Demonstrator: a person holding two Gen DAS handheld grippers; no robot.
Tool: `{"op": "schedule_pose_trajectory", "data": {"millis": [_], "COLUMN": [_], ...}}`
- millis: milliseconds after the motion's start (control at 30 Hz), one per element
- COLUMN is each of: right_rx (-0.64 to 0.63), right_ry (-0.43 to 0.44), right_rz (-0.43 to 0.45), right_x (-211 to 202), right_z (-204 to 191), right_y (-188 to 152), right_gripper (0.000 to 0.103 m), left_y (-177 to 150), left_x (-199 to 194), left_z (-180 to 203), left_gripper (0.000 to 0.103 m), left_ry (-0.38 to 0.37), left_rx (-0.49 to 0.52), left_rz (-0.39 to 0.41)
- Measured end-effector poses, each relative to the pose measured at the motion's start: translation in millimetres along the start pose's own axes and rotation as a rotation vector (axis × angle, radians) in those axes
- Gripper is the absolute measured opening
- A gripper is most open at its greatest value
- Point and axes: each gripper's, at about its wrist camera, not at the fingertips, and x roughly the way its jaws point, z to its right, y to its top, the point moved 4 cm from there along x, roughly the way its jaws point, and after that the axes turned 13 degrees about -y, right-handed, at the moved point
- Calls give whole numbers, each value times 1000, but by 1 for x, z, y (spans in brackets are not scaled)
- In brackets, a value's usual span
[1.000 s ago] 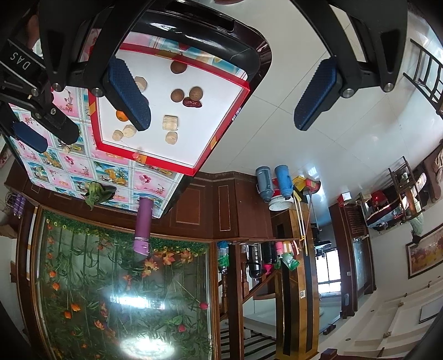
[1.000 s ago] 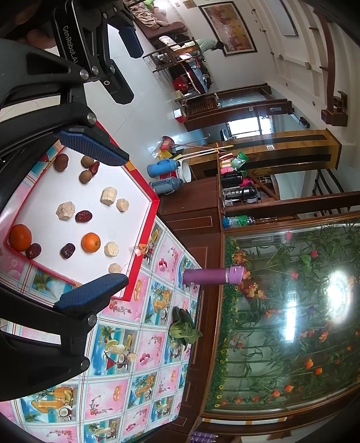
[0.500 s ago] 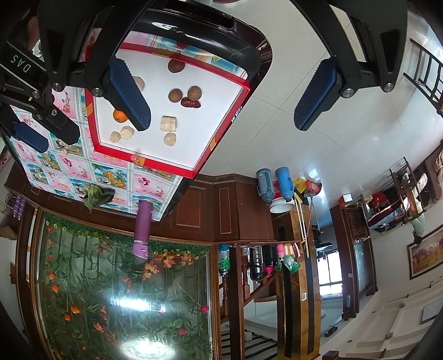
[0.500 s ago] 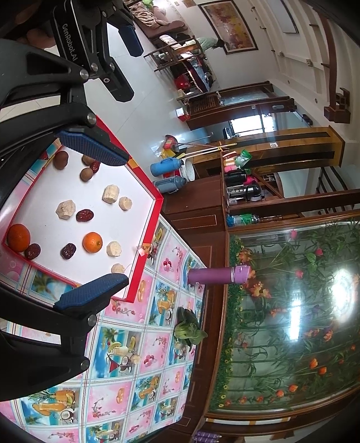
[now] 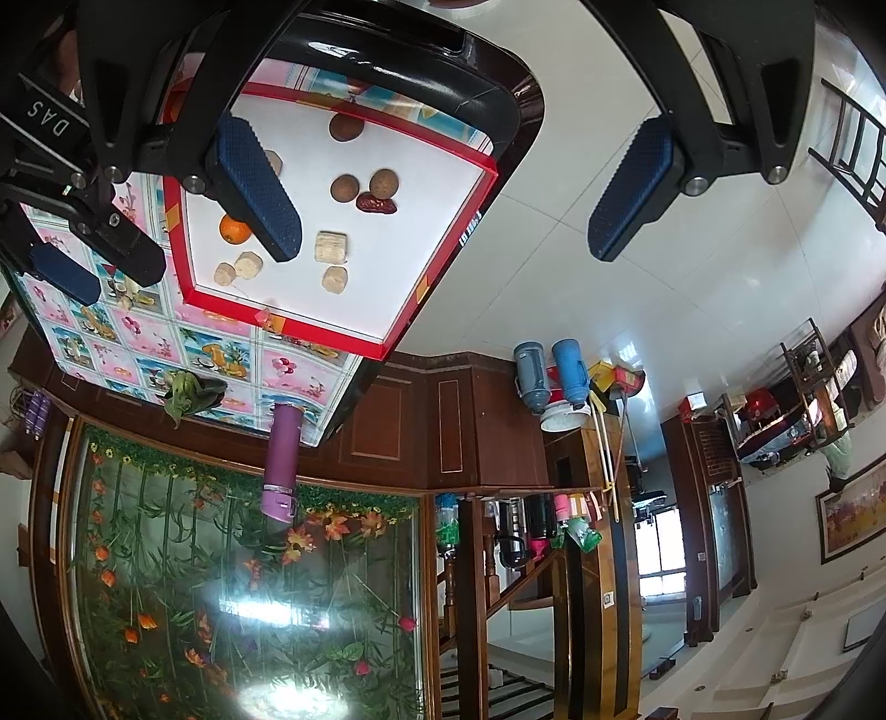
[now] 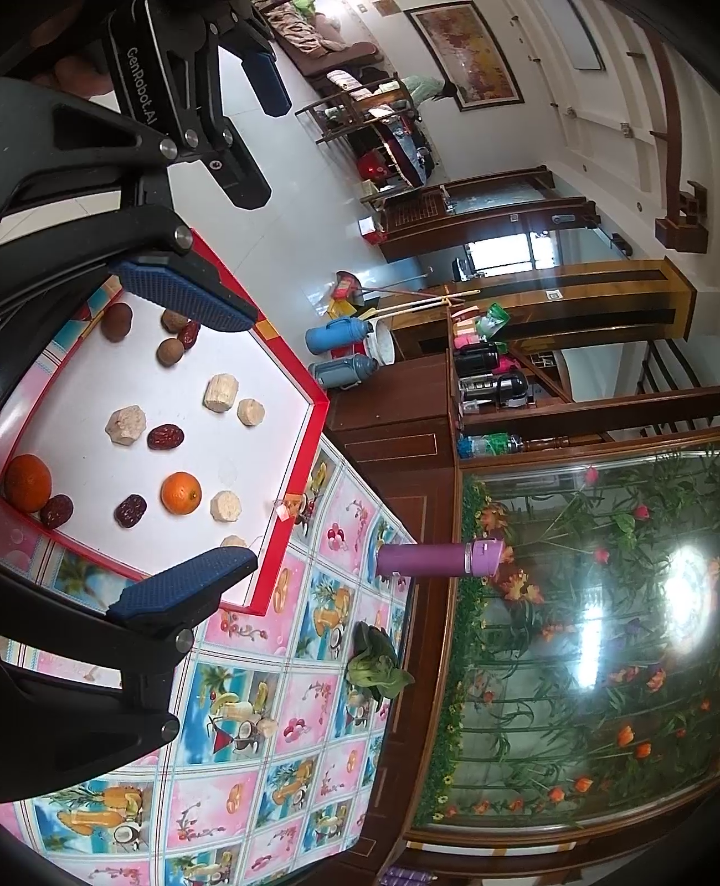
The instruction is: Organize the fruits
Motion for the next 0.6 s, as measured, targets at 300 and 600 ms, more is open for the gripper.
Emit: {"op": "schedule_pose_trajectory", "data": {"millis": [300,600], "right_rx": [2,11], "right_ry": [0,11], "right_rz": [-6,-17], "right_x": [2,8], "right_z": [-1,2], "right_y": [0,0], "right_gripper": [80,80], "left_y": [1,6], "left_x": [5,12], "left_z": [-1,6], "left_gripper": [103,103], "left_ry": [2,3], "left_rx": [3,29], "left_rz": [-5,-1]}}
